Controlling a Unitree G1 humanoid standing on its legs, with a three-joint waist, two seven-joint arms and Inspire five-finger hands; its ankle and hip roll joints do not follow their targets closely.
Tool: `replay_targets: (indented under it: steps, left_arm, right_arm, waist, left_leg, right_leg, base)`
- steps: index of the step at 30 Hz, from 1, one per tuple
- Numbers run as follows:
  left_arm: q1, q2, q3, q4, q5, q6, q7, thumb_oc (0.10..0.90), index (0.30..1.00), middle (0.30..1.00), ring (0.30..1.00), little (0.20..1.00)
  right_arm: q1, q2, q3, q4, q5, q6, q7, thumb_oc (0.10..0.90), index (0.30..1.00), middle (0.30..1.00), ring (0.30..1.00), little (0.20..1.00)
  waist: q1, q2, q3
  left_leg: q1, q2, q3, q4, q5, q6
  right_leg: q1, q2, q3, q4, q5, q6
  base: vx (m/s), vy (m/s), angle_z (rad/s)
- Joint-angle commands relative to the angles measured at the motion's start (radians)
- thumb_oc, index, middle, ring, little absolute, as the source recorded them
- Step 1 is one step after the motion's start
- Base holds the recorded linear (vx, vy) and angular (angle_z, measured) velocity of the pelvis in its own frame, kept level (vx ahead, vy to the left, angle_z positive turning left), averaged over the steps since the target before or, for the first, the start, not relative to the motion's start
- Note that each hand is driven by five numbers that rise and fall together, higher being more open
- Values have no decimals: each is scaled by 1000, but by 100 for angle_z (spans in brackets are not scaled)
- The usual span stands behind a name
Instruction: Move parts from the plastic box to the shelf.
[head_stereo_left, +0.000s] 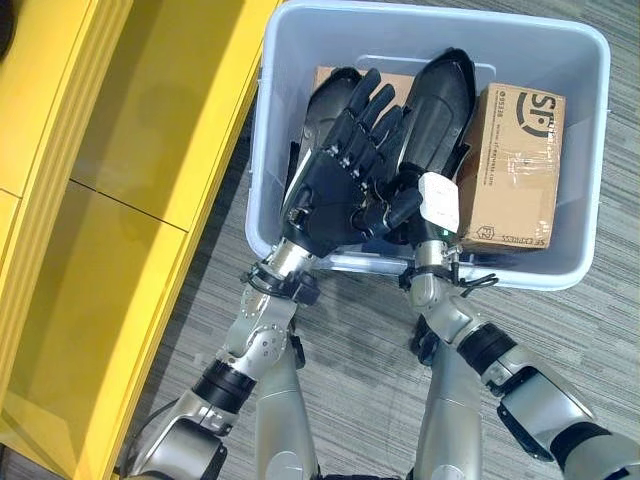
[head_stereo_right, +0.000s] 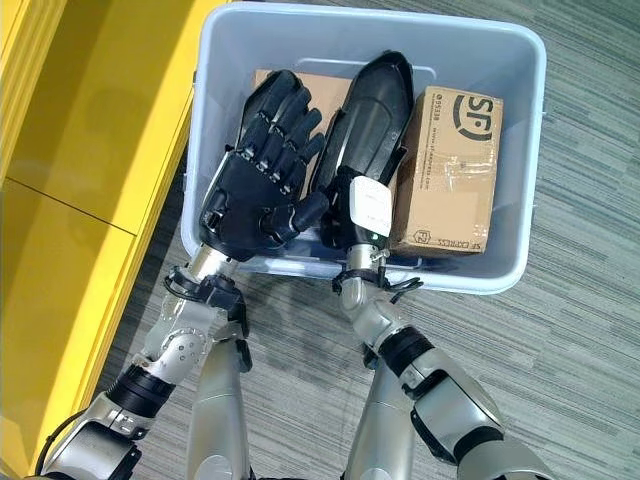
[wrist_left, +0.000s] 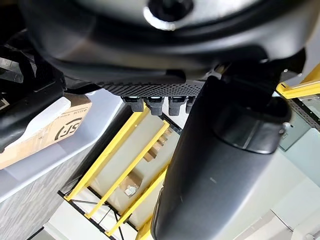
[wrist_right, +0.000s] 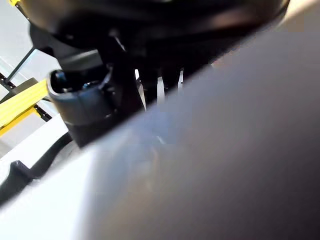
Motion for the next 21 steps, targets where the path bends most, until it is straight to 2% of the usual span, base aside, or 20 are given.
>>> replay_targets:
  steps: [1,7,8,9,10,11,13,17,21]
  left_arm:
    - [-87,-47,-9,-131,18,-89,-44,900,1000,1000,1000,1000]
    - [-87,-45,-12,-139,32,-78,-33,900,1000,1000,1000,1000]
    - [-92,-43,-9,-142,22,-87,-34,900,1000,1000,1000,1000]
    - [-90,-45,-10,-143,11,-99,-33,900,1000,1000,1000,1000]
    - [-81,-48,-12,-142,7,-103,-30,900,1000,1000,1000,1000]
    - [-80,-49,0,-158,20,-117,0,900,1000,1000,1000,1000]
    - [-76,-46,10,-173,74,-108,52,900,1000,1000,1000,1000]
    - [-70,-38,23,-194,80,-90,63,900,1000,1000,1000,1000]
    - [-56,-41,34,-211,97,-79,52,900,1000,1000,1000,1000]
  right_arm:
    - [-9,34,-26,71,80,17,104,400,300,300,300,300]
    - [15,10,-36,7,80,-16,51,400,300,300,300,300]
    - [9,3,-39,-6,82,-23,52,400,300,300,300,300]
    - [13,0,-40,-17,105,-37,54,400,300,300,300,300]
    - [24,2,-38,-23,111,-39,53,400,300,300,300,300]
    - [35,-3,-43,-70,126,-68,37,400,300,300,300,300]
    - [48,-10,-62,-131,119,-124,-1,400,300,300,300,300]
    - [62,-36,-141,-336,57,-175,-6,400,300,300,300,300]
    - [73,-34,-170,-430,17,-198,-10,400,300,300,300,300]
  waist:
    - [33,29,-11]
    - [18,19,-11]
    - [20,22,-11]
    - [18,21,-11]
    - [14,16,-11]
    - [11,19,-11]
    - [7,18,-11]
    - [-11,15,-11]
    - [-23,15,-11]
  left_leg:
    - [11,-63,70,-43,-46,95]
    - [38,-56,80,-34,-53,97]
    - [25,-50,85,-40,-31,106]
    - [30,-50,85,-37,-33,106]
    - [51,-57,81,-26,-59,97]
    - [47,-49,88,-31,-38,106]
    - [56,-45,90,-32,-38,107]
    - [100,-47,102,-52,-36,106]
    - [141,-47,112,-65,-38,105]
  right_leg:
    - [52,66,-86,79,-83,-39]
    - [78,74,-80,62,-77,-42]
    - [63,80,-88,55,-58,-54]
    - [68,81,-88,55,-59,-54]
    - [91,77,-78,60,-80,-44]
    - [86,84,-83,52,-64,-56]
    - [95,84,-82,49,-64,-56]
    - [129,85,-74,29,-63,-47]
    - [161,88,-66,15,-64,-43]
  base:
    - [0,0,0]
    - [-12,-1,0]
    - [-71,-6,1]
    - [0,0,0]
    - [0,0,0]
    - [32,24,-1]
    - [-16,13,-1]
    - [7,20,-2]
    - [22,55,-2]
